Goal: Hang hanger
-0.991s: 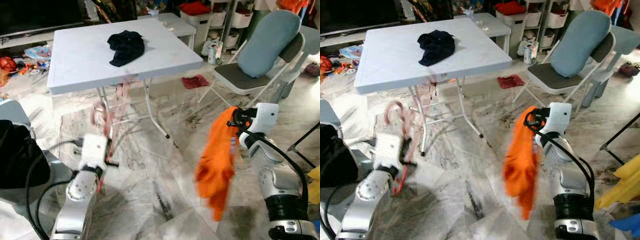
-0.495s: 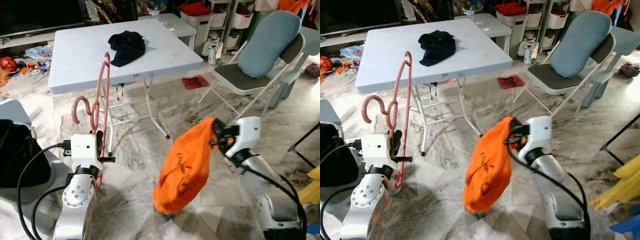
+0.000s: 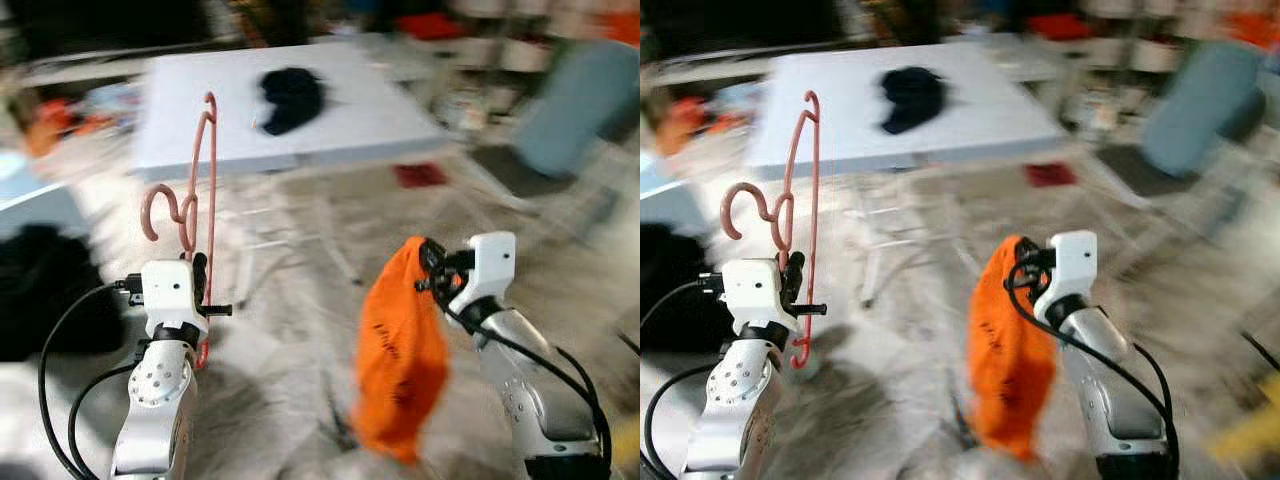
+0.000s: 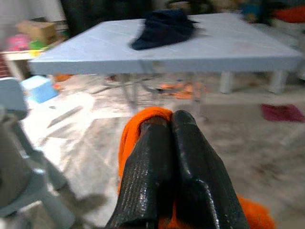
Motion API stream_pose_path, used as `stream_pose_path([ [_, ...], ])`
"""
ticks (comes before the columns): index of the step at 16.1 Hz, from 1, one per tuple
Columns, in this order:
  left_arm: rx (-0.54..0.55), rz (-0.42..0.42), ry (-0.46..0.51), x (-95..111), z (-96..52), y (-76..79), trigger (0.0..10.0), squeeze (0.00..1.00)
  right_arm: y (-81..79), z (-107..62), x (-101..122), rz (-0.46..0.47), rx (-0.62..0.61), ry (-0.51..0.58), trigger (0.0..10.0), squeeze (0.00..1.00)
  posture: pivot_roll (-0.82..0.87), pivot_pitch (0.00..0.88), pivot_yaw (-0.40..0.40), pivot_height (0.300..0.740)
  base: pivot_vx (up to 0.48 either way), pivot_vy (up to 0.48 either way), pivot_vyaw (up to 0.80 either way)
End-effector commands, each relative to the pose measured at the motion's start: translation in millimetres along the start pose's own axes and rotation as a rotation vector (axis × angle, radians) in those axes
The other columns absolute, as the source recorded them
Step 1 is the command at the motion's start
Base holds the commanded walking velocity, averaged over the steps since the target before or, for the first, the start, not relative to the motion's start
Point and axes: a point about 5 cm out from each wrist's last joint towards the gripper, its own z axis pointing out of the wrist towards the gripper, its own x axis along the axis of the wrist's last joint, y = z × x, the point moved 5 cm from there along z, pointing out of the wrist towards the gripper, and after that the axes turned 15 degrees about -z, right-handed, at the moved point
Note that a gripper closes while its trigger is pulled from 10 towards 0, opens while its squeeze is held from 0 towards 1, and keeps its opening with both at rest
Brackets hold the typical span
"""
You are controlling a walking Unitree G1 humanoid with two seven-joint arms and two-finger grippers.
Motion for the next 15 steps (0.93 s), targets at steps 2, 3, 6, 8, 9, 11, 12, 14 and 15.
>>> stream_pose_path([
  [2, -0.019, -0.008, -0.001, -2.3, -2.0, 5.5, 10.0, 0.00, 0.5, 4.5, 18.7, -0.006, 0.003, 0.060, 10.0, 0.00, -0.06, 0.000, 0.006, 0.740, 0.323, 0.000, 0.80],
  [3, -0.021, -0.008, 0.000, -2.3, -1.5, 6.1, 10.0, 0.00, 0.3, 5.5, 19.5, -0.002, 0.003, 0.063, 10.0, 0.00, -0.06, 0.000, 0.004, 0.740, 0.352, 0.000, 0.79],
  [6, -0.014, -0.012, 0.013, 2.4, 4.0, 3.8, 10.0, 0.00, 1.8, 9.1, 25.3, 0.038, -0.009, 0.089, 10.0, 0.00, -0.06, 0.000, 0.001, 0.740, 0.375, 0.000, 0.25],
  [8, -0.015, -0.009, 0.017, 3.8, 5.0, 3.0, 10.0, 0.00, 7.0, 10.6, 24.5, 0.039, -0.043, 0.079, 10.0, 0.00, -0.05, 0.000, 0.000, 0.740, 0.388, 0.000, 0.00],
  [9, -0.014, -0.010, 0.019, 4.2, 5.7, 2.6, 10.0, 0.00, 7.8, 11.5, 24.7, 0.035, -0.047, 0.078, 10.0, 0.00, -0.05, 0.000, 0.000, 0.740, 0.401, 0.000, 0.00],
  [11, -0.018, -0.014, 0.018, 3.8, 6.4, 3.6, 10.0, 0.00, 8.6, 12.2, 24.8, 0.027, -0.057, 0.079, 10.0, 0.00, -0.06, 0.000, -0.001, 0.740, 0.414, 0.000, 0.00],
  [12, -0.018, -0.015, 0.018, 3.7, 6.6, 4.0, 10.0, 0.00, 8.7, 12.3, 24.9, 0.027, -0.057, 0.079, 10.0, 0.00, -0.06, 0.000, 0.000, 0.740, 0.420, 0.000, 0.00],
  [14, -0.019, -0.016, 0.019, 4.1, 7.6, 4.9, 10.0, 0.00, 11.3, 12.9, 26.0, 0.021, -0.073, 0.083, 10.0, 0.00, -0.06, 0.000, 0.000, 0.740, 0.428, 0.000, 0.00],
  [15, -0.013, -0.012, 0.023, 5.8, 8.2, 4.0, 10.0, 0.00, 18.7, 13.6, 29.6, 0.013, -0.122, 0.095, 10.0, 0.00, -0.06, 0.000, 0.000, 0.740, 0.428, 0.000, 0.00],
])
